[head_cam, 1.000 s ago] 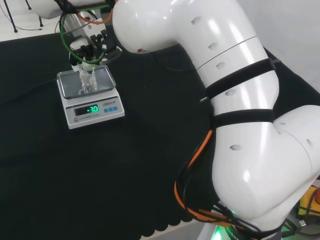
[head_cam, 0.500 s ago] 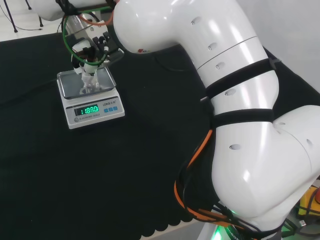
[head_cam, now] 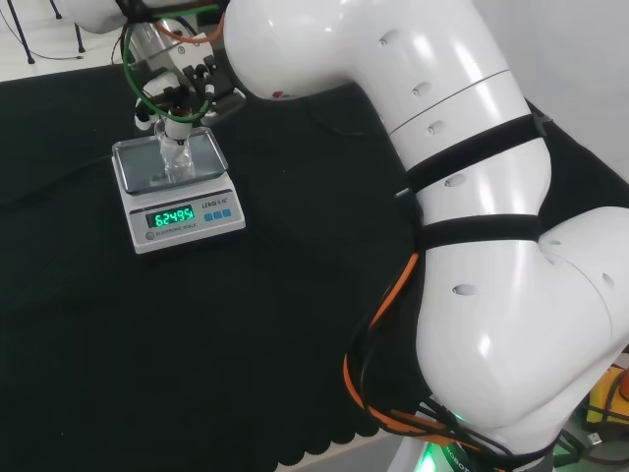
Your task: Put the beaker on the electronic balance.
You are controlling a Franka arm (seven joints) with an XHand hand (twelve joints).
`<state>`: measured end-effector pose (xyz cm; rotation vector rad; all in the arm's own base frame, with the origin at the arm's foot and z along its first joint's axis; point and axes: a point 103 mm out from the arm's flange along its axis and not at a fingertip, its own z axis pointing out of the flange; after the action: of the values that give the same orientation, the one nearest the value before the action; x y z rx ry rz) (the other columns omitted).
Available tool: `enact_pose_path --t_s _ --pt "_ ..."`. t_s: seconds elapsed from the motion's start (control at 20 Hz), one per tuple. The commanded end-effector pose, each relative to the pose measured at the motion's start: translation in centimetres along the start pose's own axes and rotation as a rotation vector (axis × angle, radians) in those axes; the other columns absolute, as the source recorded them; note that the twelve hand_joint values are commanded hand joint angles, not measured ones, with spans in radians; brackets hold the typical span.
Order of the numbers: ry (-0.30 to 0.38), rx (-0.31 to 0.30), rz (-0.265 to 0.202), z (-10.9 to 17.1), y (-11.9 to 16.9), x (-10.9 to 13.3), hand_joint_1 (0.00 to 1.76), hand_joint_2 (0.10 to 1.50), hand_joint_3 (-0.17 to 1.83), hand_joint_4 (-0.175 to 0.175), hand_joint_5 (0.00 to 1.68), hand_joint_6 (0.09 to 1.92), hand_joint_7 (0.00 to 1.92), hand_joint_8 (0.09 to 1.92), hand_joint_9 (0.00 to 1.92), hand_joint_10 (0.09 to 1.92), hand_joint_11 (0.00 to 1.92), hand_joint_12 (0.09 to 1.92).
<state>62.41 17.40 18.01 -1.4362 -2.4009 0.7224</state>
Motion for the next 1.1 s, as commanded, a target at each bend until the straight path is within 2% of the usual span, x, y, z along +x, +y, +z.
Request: enact_pose_path --t_s 0.05,0.15,0.25,0.45,0.65,0.8,0.95,1.0,1.1 --pt "0.007 -0.009 0.002 0.1 -0.2 -0.3 0.95 0.95 -0.17 -0.046 0.18 0.31 0.06 0.72 0.38 0.83 0.38 1.36" --pt "-0.004 -0.009 0.011 0.0 -0.3 -0.4 0.93 0.93 -0.17 -0.041 0.18 0.25 0.04 0.71 0.34 0.83 0.37 1.37" --pt "-0.006 -0.018 0.015 -0.2 -0.5 -0.4 0.90 0.92 -0.17 -0.028 0.12 0.16 0.01 0.60 0.26 0.85 0.33 1.38" --pt "-0.021 -0.049 0.028 -0.8 -1.2 -0.6 0.86 0.89 -0.17 0.001 0.01 0.09 0.00 0.10 0.09 0.85 0.23 1.39" --pt "-0.030 -0.062 0.042 -1.1 -1.9 -0.8 0.85 0.88 -0.17 0.012 0.00 0.09 0.00 0.09 0.01 0.81 0.18 1.39" --pt "-0.028 -0.083 0.055 -1.7 -2.8 -1.2 0.84 0.88 -0.17 0.014 0.00 0.09 0.00 0.09 0.00 0.54 0.03 1.39" --pt "-0.025 -0.118 0.064 -2.6 -3.9 -1.7 0.84 0.88 -0.17 0.010 0.03 0.09 0.00 0.09 0.00 0.37 0.00 1.34" --pt "-0.029 -0.130 0.069 -3.0 -4.4 -1.8 0.83 0.88 -0.17 0.007 0.05 0.09 0.00 0.09 0.00 0.38 0.00 1.34" --pt "-0.033 -0.155 0.078 -3.6 -5.4 -2.1 0.83 0.88 -0.17 -0.005 0.11 0.09 0.03 0.09 0.00 0.55 0.00 1.39"
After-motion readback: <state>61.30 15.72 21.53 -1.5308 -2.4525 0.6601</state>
